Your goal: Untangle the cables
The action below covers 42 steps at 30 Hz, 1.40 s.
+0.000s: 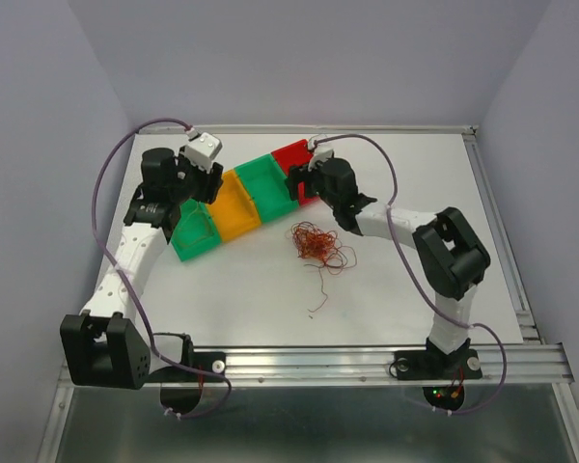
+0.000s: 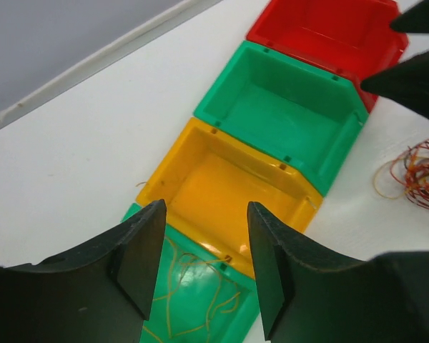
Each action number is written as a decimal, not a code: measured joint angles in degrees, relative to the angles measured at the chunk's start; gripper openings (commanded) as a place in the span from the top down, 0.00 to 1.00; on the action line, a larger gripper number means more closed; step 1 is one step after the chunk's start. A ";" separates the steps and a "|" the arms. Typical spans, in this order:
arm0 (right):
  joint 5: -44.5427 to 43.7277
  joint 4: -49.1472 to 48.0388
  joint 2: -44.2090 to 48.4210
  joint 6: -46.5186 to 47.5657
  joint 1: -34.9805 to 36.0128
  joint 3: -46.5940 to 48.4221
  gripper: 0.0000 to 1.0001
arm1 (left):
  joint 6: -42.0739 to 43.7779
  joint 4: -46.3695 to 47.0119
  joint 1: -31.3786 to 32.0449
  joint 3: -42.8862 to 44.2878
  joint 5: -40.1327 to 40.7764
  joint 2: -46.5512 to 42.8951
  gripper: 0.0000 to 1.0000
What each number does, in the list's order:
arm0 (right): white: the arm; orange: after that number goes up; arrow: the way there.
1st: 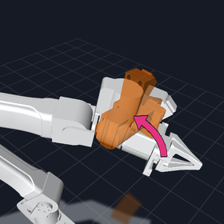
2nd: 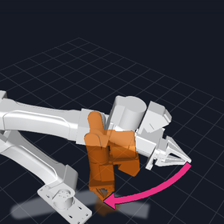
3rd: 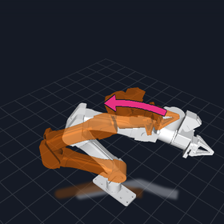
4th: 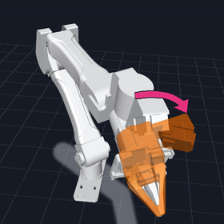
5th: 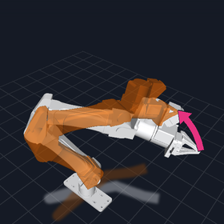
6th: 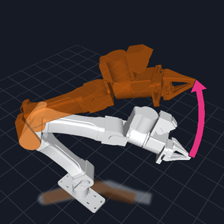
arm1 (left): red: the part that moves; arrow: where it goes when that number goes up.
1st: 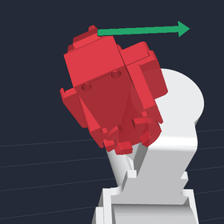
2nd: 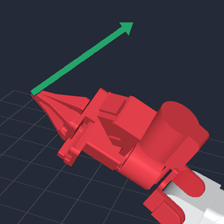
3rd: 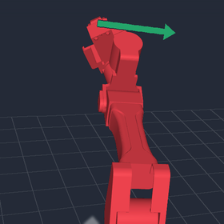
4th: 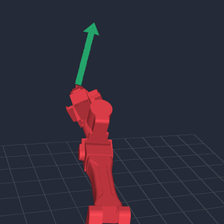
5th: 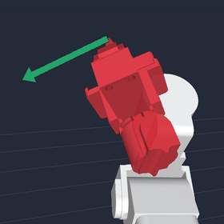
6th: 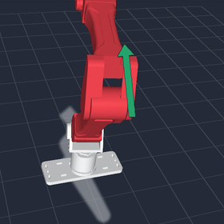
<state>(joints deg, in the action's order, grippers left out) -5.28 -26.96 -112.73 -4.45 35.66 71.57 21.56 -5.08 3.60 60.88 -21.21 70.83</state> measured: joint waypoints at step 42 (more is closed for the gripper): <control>-6.78 31.06 32.22 -18.38 8.68 -26.40 0.75 | 3.06 8.66 14.03 -11.37 -5.22 -0.92 0.37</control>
<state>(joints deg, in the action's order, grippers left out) -12.05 4.10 -80.51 -22.83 44.34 45.17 24.62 3.57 17.63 49.52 -26.44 69.91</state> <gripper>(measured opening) 0.421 0.629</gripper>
